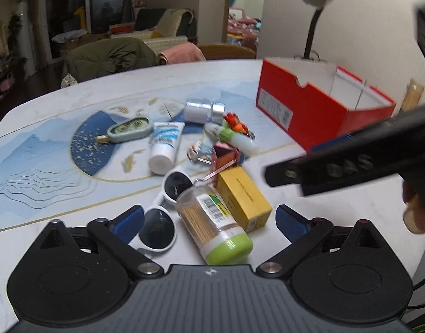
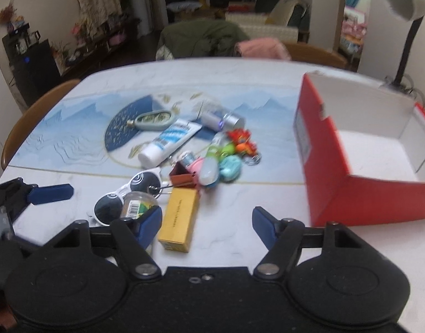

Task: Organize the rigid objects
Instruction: 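Grasp the green-capped toothpick jar with left tool while right tool grasps yellow box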

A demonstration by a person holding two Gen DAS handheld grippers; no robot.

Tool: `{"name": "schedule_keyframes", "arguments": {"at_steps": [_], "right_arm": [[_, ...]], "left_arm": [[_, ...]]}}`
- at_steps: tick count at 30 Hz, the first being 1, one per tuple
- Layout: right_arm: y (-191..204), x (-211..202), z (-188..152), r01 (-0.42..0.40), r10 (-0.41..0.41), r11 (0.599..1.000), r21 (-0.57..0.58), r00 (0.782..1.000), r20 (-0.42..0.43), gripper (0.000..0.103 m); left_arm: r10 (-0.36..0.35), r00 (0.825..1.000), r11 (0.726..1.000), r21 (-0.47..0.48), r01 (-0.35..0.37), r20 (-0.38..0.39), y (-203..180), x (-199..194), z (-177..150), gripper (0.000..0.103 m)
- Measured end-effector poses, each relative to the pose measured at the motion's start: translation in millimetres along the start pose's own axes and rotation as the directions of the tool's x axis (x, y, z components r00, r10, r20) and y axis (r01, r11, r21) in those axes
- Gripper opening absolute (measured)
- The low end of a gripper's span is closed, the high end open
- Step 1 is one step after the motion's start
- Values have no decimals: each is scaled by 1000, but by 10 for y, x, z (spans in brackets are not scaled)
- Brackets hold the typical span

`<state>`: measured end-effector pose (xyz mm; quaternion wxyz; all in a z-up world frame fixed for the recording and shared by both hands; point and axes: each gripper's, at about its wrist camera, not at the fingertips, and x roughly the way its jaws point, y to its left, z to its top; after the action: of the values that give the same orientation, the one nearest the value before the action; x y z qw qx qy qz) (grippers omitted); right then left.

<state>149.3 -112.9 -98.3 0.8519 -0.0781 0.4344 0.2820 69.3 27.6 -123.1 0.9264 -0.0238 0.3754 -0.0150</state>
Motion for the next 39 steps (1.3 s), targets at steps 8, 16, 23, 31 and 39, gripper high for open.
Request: {"name": "schedule_keyframes", "arguments": {"at_steps": [8,16,23,31,39], "right_arm": [[79,455,104,-11,8,1000,-27,993,-118,61],[183,670,134,-8,-6,997,-78,985,-175,48],[155,791,116,-22,9,998,-60,977,-211,33],[-2,679,62,-15,13,1000,-10,979,-205,28],[-168,358,-70,-30,38,998,47,982,-185,28]], "left_arm": [[17,999,1000,16,-17,-37,-85,238,-35,78],[26,998,999,-20,-27,-55,-41,352,-18,73],[-11,990,996,-93,-2,-138,30,482,-44,51],[2,990,993,-119,-19,-141,45,436,-68,49],[3,991,989,-146,-23,-134,50,311,-74,47]]}}
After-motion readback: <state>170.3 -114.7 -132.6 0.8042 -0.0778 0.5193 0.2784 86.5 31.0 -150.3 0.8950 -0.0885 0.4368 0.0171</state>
